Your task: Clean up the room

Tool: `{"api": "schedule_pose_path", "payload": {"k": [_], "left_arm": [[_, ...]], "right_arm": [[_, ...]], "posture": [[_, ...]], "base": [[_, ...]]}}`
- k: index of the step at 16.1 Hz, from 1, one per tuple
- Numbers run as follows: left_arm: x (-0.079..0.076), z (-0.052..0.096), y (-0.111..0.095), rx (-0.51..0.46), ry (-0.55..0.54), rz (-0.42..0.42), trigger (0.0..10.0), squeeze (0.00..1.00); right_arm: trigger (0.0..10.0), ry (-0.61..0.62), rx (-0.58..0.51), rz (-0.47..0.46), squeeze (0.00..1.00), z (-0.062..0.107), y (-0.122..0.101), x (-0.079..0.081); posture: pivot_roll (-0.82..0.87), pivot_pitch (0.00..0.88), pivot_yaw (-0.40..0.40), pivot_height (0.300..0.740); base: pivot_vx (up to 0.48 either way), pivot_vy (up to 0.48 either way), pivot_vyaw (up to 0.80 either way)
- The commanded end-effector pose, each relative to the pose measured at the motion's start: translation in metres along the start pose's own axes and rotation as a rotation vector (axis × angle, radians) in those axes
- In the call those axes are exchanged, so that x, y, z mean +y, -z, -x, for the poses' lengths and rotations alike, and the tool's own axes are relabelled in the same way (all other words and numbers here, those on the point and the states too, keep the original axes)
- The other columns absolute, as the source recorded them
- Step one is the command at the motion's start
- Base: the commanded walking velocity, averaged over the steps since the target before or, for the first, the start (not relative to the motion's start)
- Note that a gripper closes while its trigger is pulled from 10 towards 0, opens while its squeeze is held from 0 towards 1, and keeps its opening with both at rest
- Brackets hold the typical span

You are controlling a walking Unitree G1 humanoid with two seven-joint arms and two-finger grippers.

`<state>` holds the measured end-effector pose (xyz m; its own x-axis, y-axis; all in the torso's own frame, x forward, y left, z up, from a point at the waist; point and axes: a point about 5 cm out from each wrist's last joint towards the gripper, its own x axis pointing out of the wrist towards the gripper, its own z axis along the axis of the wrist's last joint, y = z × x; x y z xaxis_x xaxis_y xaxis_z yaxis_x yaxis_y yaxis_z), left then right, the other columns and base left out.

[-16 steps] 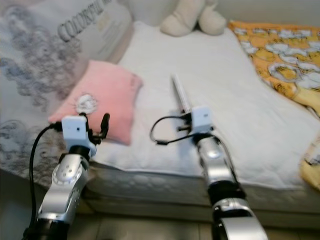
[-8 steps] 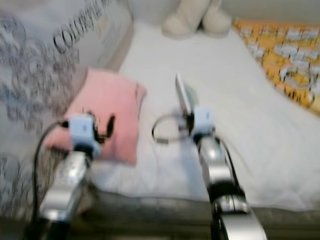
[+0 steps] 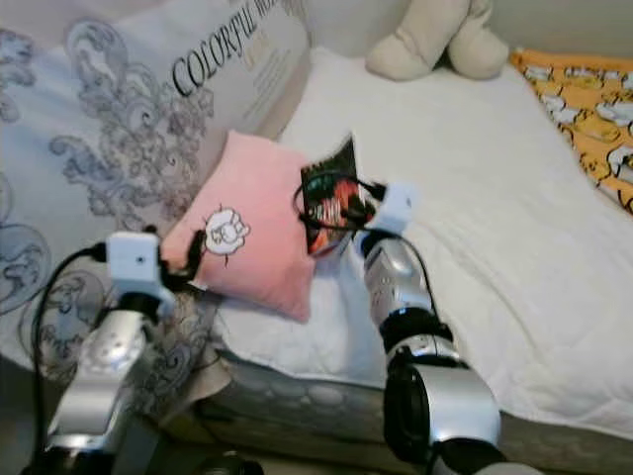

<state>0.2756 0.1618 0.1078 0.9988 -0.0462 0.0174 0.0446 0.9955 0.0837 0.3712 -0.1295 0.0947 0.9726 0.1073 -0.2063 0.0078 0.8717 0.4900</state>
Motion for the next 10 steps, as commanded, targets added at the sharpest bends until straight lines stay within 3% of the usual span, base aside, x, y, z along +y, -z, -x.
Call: {"api": "schedule_pose_path", "payload": {"k": [1,4,5,6,7,10], "left_arm": [[-0.001,0.0,-0.006,-0.016,0.019,-0.01,10.0,0.0],[0.0,0.003,-0.007,-0.011,0.027,-0.017,10.0,0.0],[-0.002,0.003,-0.008,-0.006,0.037,-0.016,10.0,0.0],[-0.003,0.002,-0.008,-0.005,0.039,-0.013,10.0,0.0],[-0.007,0.001,-0.009,-0.003,0.046,-0.001,10.0,0.0],[-0.014,0.002,-0.007,0.003,0.056,0.015,10.0,0.0]], "right_arm": [[10.0,0.041,0.076,-0.081,0.0,0.003,0.016,-0.006],[10.0,0.122,0.167,-0.078,0.0,0.016,0.042,-0.031],[10.0,0.152,0.228,0.037,0.0,0.024,0.05,-0.048],[10.0,0.148,0.245,0.089,0.0,0.026,0.051,-0.051],[10.0,0.143,0.27,0.252,0.0,0.027,0.048,-0.058],[10.0,0.099,0.269,0.445,0.0,0.025,0.041,-0.057]], "posture": [[0.03,0.0,0.067,0.74],[0.04,0.0,0.078,0.74],[0.03,0.0,0.088,0.74],[0.03,0.0,0.089,0.74],[0.02,0.0,0.088,0.74],[0.01,0.0,0.084,0.74]], "base": [[0.0,0.0,0.0],[0.0,0.0,0.0],[0.0,0.0,0.0],[0.0,0.0,0.0],[0.0,0.0,0.0],[0.0,0.0,0.0]]}}
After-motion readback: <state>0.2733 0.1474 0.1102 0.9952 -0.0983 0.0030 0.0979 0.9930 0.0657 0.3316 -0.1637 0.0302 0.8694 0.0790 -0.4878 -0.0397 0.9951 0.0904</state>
